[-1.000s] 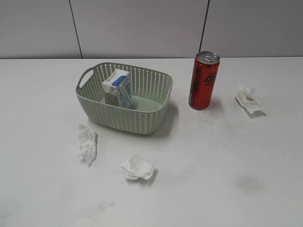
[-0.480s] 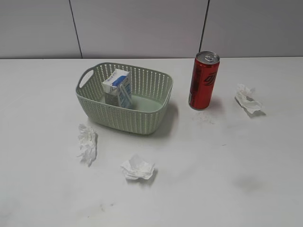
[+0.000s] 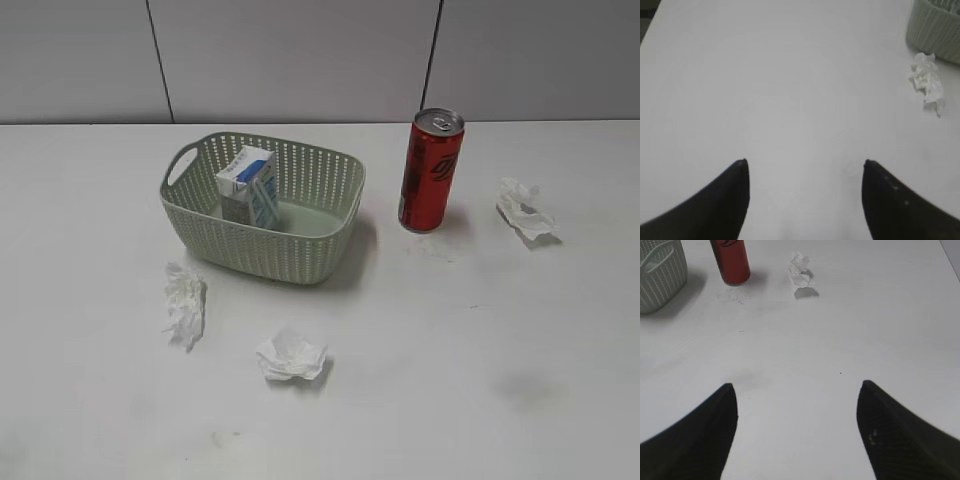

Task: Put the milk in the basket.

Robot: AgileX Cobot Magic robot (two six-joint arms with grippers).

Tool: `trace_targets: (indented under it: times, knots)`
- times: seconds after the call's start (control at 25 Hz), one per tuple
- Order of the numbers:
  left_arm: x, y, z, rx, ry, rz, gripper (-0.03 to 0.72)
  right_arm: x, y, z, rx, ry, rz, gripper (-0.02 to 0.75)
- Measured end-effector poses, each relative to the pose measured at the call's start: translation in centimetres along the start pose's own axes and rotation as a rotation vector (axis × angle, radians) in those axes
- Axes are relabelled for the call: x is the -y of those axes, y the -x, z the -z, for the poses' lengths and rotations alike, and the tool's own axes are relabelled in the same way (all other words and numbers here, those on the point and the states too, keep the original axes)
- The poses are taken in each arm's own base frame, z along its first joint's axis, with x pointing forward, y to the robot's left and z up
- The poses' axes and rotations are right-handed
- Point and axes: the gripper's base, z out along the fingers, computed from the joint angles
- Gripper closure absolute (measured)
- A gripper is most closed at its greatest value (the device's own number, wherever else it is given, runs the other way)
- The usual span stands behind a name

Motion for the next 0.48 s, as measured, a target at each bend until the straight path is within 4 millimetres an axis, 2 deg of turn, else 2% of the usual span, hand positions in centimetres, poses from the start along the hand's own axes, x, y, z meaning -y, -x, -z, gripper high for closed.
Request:
trace_targets:
  times: [0.32,0.48]
  knots:
    - [0.2,-1.5,2.1,0.182,0.057,0.024,0.205,0.0,0.0,0.0,0.0,0.0,0.0,0.15]
    - [0.3,-1.8,2.4,0.21,0.083,0.039,0.218,0.0,0.0,0.0,0.0,0.001,0.0,0.15]
